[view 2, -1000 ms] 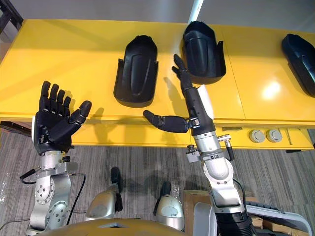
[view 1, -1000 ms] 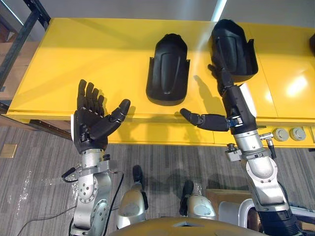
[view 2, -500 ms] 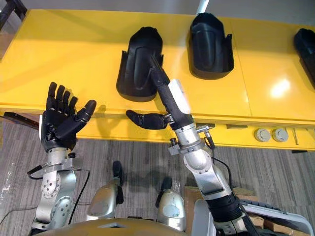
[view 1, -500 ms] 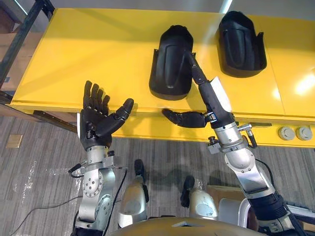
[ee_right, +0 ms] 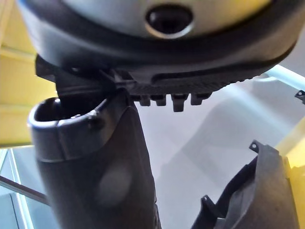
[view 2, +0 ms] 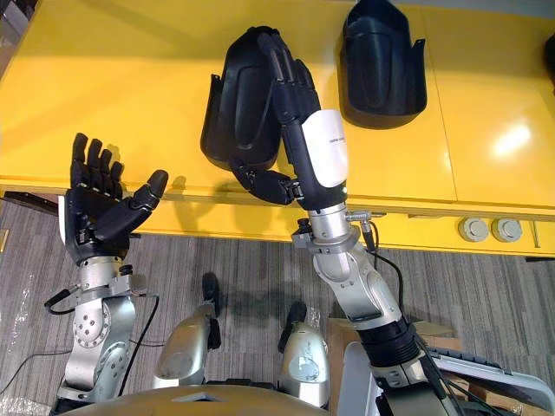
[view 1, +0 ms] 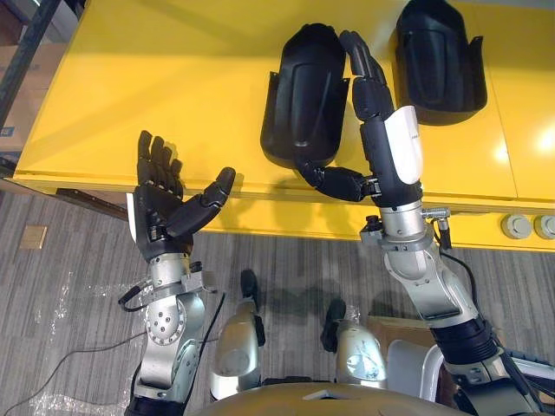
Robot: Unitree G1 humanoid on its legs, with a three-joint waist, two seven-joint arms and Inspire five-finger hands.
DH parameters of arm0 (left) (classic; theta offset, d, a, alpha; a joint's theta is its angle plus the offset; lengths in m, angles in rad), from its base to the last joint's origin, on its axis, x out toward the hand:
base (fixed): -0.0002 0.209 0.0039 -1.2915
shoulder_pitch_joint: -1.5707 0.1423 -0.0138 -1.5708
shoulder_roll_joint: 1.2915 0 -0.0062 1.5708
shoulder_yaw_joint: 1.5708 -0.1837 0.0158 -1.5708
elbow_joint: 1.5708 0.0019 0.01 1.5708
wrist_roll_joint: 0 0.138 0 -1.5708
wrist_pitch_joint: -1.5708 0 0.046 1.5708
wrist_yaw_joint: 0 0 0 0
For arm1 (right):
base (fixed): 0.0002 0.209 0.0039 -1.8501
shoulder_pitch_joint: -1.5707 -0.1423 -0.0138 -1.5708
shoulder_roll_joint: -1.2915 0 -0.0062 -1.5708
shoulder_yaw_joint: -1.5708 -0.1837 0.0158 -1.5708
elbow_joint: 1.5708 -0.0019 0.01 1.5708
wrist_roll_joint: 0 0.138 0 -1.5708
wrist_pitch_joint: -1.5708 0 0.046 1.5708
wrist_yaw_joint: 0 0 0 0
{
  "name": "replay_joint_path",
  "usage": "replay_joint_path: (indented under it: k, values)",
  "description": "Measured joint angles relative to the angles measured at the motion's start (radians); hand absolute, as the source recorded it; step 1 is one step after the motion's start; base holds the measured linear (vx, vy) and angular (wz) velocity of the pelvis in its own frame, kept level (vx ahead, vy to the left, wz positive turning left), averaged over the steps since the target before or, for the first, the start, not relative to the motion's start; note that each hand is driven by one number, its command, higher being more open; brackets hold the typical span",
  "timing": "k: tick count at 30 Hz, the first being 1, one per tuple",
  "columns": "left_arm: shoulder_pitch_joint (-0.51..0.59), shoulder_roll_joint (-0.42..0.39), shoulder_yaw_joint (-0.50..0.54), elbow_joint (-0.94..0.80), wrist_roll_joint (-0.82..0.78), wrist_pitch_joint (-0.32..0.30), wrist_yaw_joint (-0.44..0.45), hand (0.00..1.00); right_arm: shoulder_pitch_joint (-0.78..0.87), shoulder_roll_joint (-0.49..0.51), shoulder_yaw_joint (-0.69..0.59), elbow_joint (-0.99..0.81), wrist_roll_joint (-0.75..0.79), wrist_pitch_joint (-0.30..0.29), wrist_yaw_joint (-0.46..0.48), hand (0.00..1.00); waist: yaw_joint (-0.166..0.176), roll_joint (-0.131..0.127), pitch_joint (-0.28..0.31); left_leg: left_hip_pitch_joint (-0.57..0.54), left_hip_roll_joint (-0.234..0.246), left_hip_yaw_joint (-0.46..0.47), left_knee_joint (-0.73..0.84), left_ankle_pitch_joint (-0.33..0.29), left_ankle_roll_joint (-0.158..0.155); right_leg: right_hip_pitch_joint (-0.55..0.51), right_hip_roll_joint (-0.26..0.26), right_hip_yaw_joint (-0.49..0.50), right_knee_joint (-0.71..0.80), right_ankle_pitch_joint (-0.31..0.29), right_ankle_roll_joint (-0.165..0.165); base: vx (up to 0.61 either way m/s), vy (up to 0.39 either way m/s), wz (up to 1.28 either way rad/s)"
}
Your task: Walk over and take three plastic housings, then place them on the shelf
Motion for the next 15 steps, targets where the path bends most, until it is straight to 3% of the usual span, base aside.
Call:
replay_joint_path:
  k: [5,15]
  values:
    - [0.015,0.001,0.035,-0.088,0.077,-0.048,0.070,1.00,-0.006,-0.001,0.000,0.033,-0.034,0.033,-0.011,1.00,0.001,0.001,0.011,-0.003,-0.002,-0.002,0.000,-0.001,-0.001,-0.004,-0.003,-0.002,0.006,-0.005,-0.001,0.01,-0.009,0.02]
    - [0.018,0.001,0.066,-0.157,0.076,-0.063,0.063,1.00,-0.046,-0.002,0.000,0.056,-0.039,0.082,-0.040,1.00,0.001,0.005,0.018,-0.007,-0.010,-0.009,0.000,-0.001,-0.001,-0.009,-0.013,-0.008,0.021,-0.015,-0.001,0.02,-0.009,0.02]
